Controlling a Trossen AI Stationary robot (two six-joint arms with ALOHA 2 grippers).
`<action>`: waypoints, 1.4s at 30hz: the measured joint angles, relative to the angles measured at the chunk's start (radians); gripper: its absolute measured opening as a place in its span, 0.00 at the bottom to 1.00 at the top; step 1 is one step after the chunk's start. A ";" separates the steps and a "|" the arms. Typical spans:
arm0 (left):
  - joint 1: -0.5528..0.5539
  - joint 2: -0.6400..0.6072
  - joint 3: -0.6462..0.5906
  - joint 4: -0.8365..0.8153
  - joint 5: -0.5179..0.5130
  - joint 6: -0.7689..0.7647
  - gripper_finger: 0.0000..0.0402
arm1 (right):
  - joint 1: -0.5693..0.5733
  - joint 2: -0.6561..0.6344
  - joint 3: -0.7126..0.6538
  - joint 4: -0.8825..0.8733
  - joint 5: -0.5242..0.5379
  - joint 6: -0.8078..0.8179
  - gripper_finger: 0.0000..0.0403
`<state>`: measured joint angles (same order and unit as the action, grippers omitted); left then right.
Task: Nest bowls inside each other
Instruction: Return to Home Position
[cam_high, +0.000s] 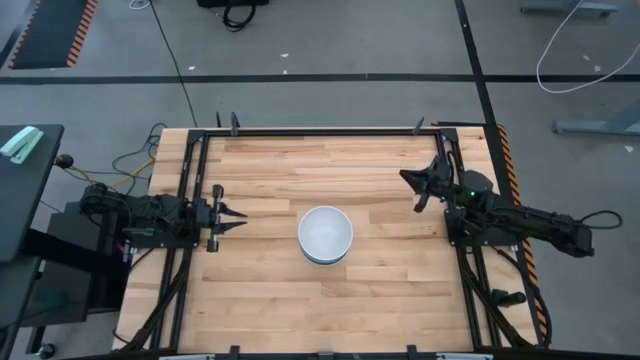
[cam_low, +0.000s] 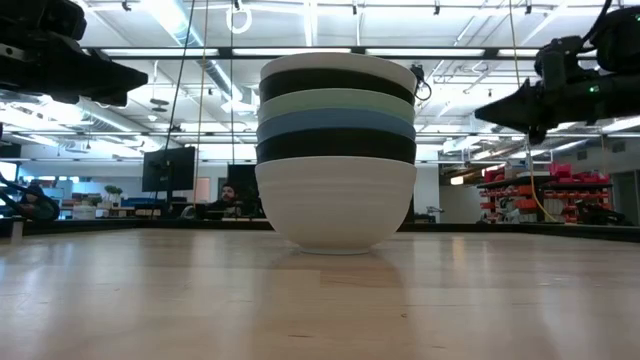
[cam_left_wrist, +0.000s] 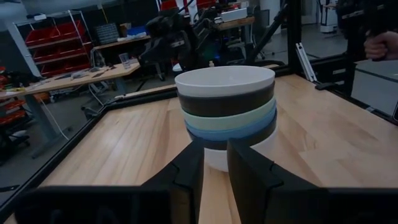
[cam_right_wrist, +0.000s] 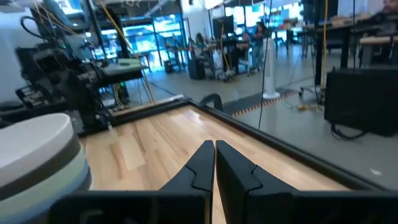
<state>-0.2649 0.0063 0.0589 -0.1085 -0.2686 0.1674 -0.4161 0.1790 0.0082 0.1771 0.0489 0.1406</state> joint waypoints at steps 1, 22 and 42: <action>0.000 0.000 0.000 0.000 0.000 0.000 0.19 | 0.007 -0.005 0.000 0.005 0.007 -0.003 0.06; 0.000 0.000 -0.001 -0.001 0.000 -0.020 0.20 | 0.027 -0.161 0.000 -0.088 0.032 -0.018 0.06; 0.000 0.000 -0.004 0.038 -0.054 0.018 0.19 | 0.026 -0.140 0.000 -0.146 0.032 -0.063 0.06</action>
<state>-0.2646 0.0063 0.0551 -0.0704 -0.3226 0.1851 -0.3897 0.0388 0.0082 0.0313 0.0806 0.0774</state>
